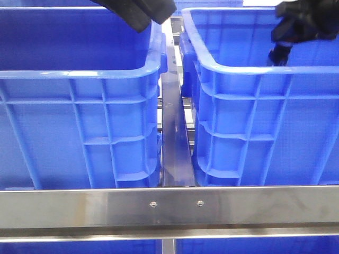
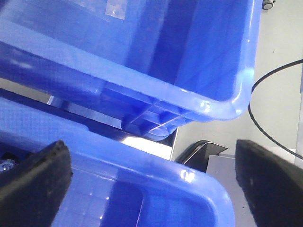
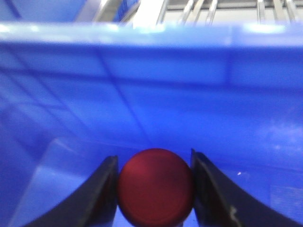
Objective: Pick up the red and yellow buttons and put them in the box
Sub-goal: 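Lower the red button into the empty bin with the right gripper, release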
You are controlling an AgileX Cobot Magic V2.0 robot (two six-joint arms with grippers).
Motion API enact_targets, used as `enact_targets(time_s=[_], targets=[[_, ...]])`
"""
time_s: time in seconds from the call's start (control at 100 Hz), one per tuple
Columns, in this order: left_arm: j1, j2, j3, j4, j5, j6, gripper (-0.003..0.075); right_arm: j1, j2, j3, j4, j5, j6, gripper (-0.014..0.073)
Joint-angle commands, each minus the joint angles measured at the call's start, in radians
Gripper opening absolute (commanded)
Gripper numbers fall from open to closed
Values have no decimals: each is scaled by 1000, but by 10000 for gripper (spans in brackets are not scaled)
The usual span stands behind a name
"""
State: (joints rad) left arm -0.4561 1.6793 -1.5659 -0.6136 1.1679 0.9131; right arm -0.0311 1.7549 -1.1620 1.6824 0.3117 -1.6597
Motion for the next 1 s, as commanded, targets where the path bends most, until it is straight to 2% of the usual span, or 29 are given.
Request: enact_targets(time_s=[0.0,0.37,0.43,0.6,0.67,0.99], targets=[[-6,-52,-30,-57,-19,-1,659,-3,-13,-45,32,19,-12,161],[-6,-52,-30,-57,-30,-1,659,-3,67,-84,32,37,-12,169],[-6,-52,-30,-57,-30,-1,659,-3,67,-84,32,36,-12,207],[-6,-52,-30,-57,-37,-1,659,-3,67,-84,32,39,-12,479],[-6,-52,-30,-57,-37,-1,659,-3,67,-84,32,47,-12,543],[-6,-52,-30,-57,-37,-1,659,-4,27,-82,33,65,-12,548]])
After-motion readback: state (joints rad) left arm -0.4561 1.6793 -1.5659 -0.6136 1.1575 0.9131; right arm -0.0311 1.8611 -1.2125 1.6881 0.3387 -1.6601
